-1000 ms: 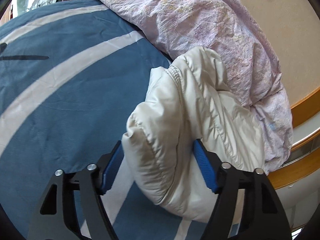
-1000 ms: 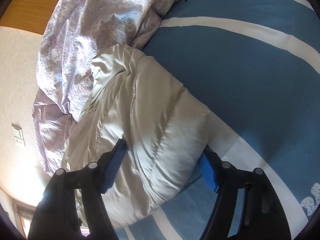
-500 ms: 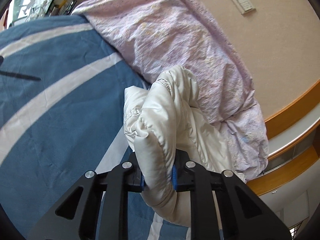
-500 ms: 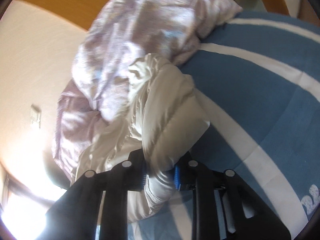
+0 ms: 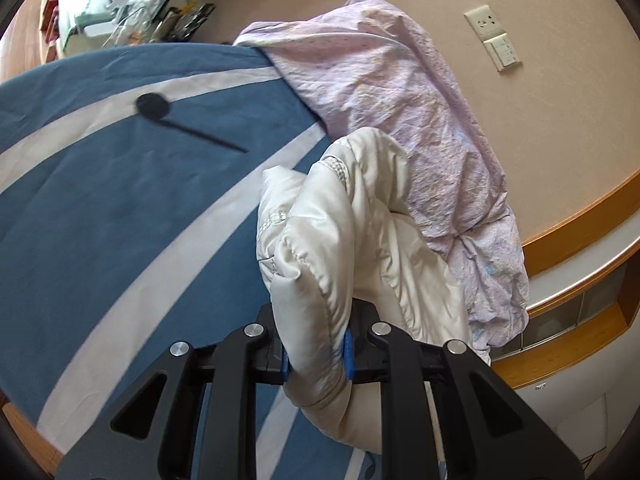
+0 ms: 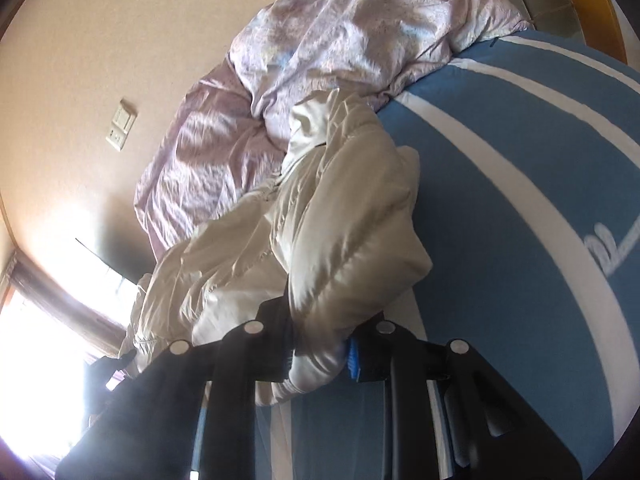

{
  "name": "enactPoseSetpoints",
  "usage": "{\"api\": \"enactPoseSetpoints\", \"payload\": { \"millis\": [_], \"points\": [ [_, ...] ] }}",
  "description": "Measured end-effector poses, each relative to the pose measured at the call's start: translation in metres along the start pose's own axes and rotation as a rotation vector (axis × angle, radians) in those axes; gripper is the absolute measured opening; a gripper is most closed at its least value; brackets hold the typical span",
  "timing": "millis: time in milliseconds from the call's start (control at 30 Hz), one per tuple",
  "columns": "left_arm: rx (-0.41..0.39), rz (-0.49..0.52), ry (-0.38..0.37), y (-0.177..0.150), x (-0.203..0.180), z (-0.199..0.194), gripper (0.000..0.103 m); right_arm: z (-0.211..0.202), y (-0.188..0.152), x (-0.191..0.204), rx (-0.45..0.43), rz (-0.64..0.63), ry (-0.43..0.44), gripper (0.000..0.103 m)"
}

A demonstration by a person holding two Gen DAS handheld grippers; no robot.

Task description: Fold large clothes

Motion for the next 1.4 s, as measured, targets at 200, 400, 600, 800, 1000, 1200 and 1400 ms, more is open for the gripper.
{"api": "enactPoseSetpoints", "payload": {
  "millis": [200,400,600,800,1000,1200,1400],
  "points": [
    [0.001,-0.004,0.017,-0.007,0.012,-0.005,0.026,0.004,-0.012,-0.007,0.027,-0.034,-0.083,0.028],
    [-0.023,-0.003,0.095,-0.01,0.021,0.0,0.071,-0.02,-0.016,-0.013,-0.072,-0.1,-0.358,0.07],
    [-0.041,-0.008,0.098,-0.012,0.024,0.003,0.078,-0.027,-0.002,0.038,-0.176,-0.294,-0.517,0.07],
    [-0.081,-0.016,0.074,-0.01,0.018,0.001,0.084,0.011,-0.014,0.091,-0.136,-0.467,-0.494,0.07],
    [-0.09,0.016,0.092,-0.01,0.007,0.009,0.084,0.034,-0.028,0.108,-0.113,-0.52,-0.522,0.067],
    [-0.066,0.015,0.102,-0.01,0.003,0.024,0.084,0.054,-0.027,0.106,-0.067,-0.516,-0.536,0.06],
    [-0.054,0.021,0.119,-0.009,0.0,0.028,0.084,0.061,-0.039,0.128,-0.059,-0.549,-0.473,0.059]
  ]
}}
Point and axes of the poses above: each gripper's, at about its wrist camera, not at the fingertips, and z roughly the way its jaws point, x to its left, y to its top, the point moved 7 cm from there along z, roughly the way its jaws point, and after that the axes turned 12 degrees about x, right-handed, at the moved point
